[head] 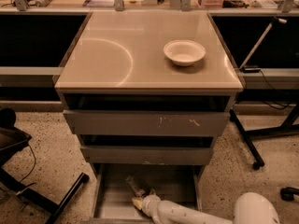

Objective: Pick water bottle from bottom drawer and place on counter

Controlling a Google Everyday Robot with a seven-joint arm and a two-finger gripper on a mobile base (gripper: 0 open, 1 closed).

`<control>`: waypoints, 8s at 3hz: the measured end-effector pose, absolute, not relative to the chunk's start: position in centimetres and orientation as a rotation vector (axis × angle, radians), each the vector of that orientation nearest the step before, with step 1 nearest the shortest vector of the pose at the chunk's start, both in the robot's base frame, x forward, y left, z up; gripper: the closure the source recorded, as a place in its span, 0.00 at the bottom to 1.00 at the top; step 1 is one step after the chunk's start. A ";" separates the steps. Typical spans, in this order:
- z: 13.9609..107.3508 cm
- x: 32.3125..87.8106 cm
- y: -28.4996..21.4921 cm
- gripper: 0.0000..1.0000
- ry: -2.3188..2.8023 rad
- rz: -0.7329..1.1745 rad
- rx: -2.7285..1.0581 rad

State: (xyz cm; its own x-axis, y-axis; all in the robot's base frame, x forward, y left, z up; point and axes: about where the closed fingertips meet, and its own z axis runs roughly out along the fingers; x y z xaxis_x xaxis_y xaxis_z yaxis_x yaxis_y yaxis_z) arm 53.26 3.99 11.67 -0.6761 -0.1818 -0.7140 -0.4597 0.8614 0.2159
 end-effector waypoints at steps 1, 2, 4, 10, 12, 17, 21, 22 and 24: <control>11.7 53.1 3.7 0.65 2.274 0.511 -0.482; 11.0 55.2 -0.7 0.89 2.270 0.522 -0.474; 14.4 62.0 -10.4 1.00 2.245 0.424 -0.500; 23.2 63.0 -20.7 1.00 2.293 0.111 -0.528; 21.4 54.2 -22.1 1.00 2.446 0.115 -0.433; 43.5 41.5 -30.3 1.00 2.362 -0.467 -0.244; 71.4 42.2 -25.5 1.00 2.176 -0.772 -0.315; 74.5 41.5 -25.5 1.00 2.164 -0.831 -0.301; 75.0 43.3 -25.7 1.00 2.198 -0.796 -0.311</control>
Offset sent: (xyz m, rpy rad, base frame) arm 0.0287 -0.0797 -0.0054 0.1663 -0.0055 0.1518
